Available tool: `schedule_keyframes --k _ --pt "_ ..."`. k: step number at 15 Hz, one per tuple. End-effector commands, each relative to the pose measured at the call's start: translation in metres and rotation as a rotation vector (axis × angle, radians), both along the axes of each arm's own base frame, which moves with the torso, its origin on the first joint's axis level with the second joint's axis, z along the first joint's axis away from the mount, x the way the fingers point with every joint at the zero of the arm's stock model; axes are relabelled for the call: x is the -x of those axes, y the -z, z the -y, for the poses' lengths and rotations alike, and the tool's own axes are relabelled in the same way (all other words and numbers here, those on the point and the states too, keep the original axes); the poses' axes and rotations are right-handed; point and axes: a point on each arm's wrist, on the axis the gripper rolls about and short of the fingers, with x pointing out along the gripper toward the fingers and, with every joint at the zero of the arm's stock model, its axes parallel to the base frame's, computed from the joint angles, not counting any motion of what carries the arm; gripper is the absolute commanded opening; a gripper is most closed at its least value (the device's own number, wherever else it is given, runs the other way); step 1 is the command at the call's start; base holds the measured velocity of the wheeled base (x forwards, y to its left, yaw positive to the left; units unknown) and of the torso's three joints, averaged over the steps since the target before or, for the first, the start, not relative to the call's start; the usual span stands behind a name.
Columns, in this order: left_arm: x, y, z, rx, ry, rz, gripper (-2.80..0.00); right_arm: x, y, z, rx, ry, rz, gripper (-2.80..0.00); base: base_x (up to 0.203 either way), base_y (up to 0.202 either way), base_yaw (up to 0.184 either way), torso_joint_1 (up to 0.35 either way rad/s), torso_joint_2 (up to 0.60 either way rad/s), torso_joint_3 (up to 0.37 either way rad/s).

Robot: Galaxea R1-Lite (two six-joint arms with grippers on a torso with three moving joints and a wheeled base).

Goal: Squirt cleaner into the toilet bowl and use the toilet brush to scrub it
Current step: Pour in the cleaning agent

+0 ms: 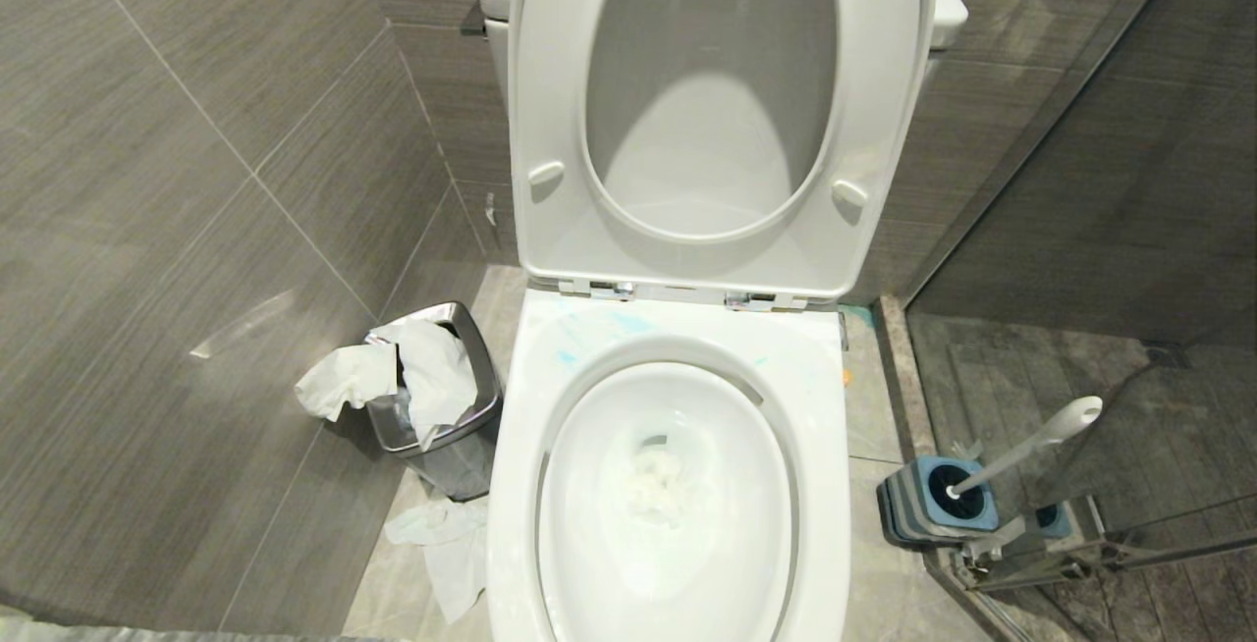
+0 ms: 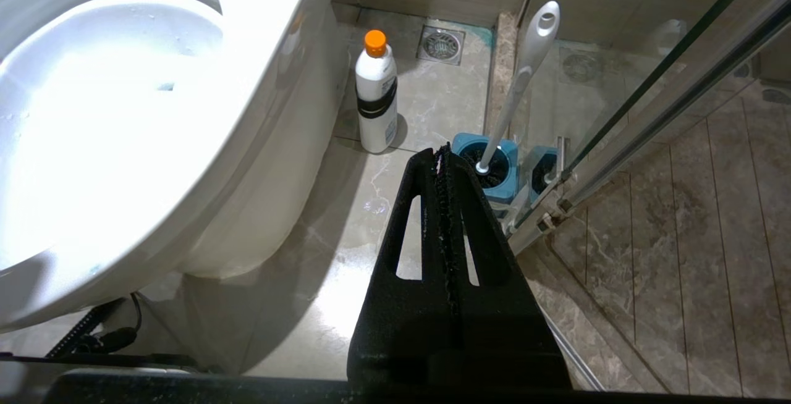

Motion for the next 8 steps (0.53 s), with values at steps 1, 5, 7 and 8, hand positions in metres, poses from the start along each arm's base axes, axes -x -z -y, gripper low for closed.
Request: schedule_keyframes --k 1,5,7,8 --pt "-0.0005 0.0002 -0.0001 0.014 -0.004 -0.002 -2.80 -0.0001 0.0000 0.0000 0.000 0.000 -0.001 -2.80 0.000 0.000 0.000 0.000 0.00 0.000" --pt "-0.0005 0.0001 -0.0002 0.088 -0.008 0.002 -2.80 -0.0001 0.0000 -0.0001 0.007 -0.006 -0.001 -2.80 0.000 0.000 0.000 0.000 0.00 0.000" --pt "-0.0006 0.0000 -0.0002 0.096 -0.010 0.000 -2.80 -0.0001 0.0000 0.0000 0.000 0.000 -0.001 -2.80 0.000 0.000 0.000 0.000 0.00 0.000" --pt "-0.0005 0.0001 -0.0002 0.096 -0.010 0.002 -2.80 -0.0001 0.0000 -0.0001 0.003 -0.004 -0.001 -2.80 0.000 0.000 0.000 0.000 0.00 0.000"
